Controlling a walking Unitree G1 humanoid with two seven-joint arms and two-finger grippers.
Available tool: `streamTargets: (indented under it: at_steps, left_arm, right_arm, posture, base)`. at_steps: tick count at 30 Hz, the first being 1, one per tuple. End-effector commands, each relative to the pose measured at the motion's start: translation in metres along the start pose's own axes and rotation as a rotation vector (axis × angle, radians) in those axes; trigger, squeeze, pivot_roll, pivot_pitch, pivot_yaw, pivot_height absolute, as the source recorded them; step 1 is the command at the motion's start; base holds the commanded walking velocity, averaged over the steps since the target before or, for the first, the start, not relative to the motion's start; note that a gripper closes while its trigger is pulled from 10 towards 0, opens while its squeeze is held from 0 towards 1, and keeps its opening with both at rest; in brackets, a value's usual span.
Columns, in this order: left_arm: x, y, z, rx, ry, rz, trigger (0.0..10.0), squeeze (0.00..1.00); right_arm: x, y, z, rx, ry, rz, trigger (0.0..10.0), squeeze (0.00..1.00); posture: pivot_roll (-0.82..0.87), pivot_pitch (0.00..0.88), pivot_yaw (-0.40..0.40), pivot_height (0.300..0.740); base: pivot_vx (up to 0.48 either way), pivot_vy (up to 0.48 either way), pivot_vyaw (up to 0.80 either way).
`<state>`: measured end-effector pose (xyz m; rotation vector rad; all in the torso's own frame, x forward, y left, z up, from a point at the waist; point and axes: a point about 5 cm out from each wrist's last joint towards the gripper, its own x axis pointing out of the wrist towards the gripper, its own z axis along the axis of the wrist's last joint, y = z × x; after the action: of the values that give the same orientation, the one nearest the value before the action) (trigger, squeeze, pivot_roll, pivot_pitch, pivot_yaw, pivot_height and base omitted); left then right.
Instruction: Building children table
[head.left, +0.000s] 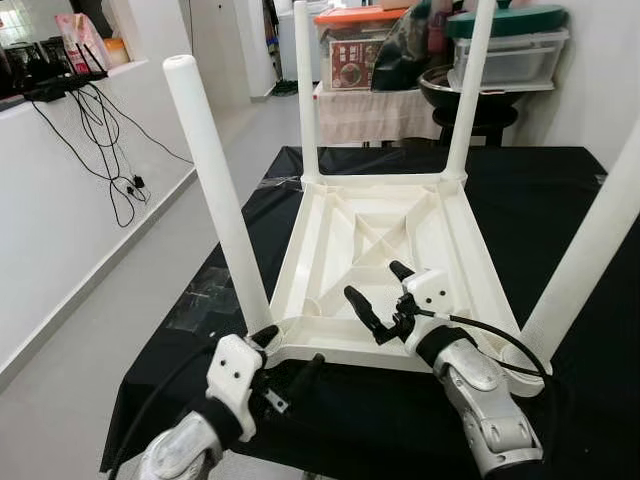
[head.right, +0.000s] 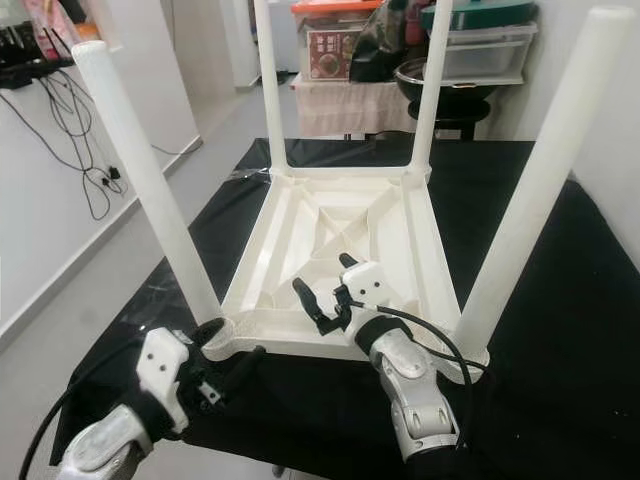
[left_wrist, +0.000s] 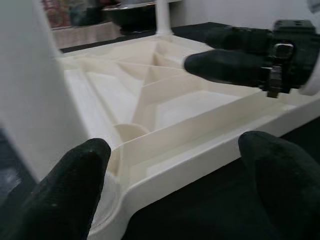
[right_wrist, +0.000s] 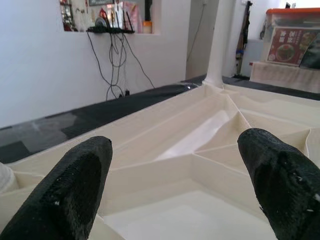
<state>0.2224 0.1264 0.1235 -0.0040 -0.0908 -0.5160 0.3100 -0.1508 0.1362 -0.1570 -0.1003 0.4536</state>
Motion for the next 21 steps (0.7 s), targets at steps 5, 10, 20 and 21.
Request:
streamTargets:
  at_steps: [5,10,20,21]
  left_arm:
    - [-0.018,0.026,-0.001,0.003,-0.007,0.234,10.0,1.00]
    - [-0.024,0.033,0.000,0.002,-0.019,0.301,10.0,1.00]
    - [-0.023,0.046,-0.001,0.034,-0.022,0.371,10.0,1.00]
    - [-0.015,0.053,0.000,0.030,-0.031,0.380,10.0,0.00]
  right_arm:
    - [-0.001,-0.013,0.002,-0.028,0.007,-0.012,10.0,0.00]
    - [-0.004,-0.019,0.001,-0.040,0.021,-0.023,10.0,0.00]
    - [-0.008,-0.022,0.000,-0.040,0.030,-0.037,10.0,0.00]
    - [-0.009,-0.022,0.000,-0.038,0.031,-0.036,10.0,0.00]
  posture:
    - [-0.06,0.029,0.056,0.740]
    - [-0.06,0.031,0.057,0.740]
    - [-0.08,0.036,0.044,0.740]
    - [-0.09,0.038,0.039,0.740]
  base:
    - [0.000,0.000,0.00]
    - [0.000,0.000,0.00]
    - [0.000,0.000,0.00]
    - [0.000,0.000,0.00]
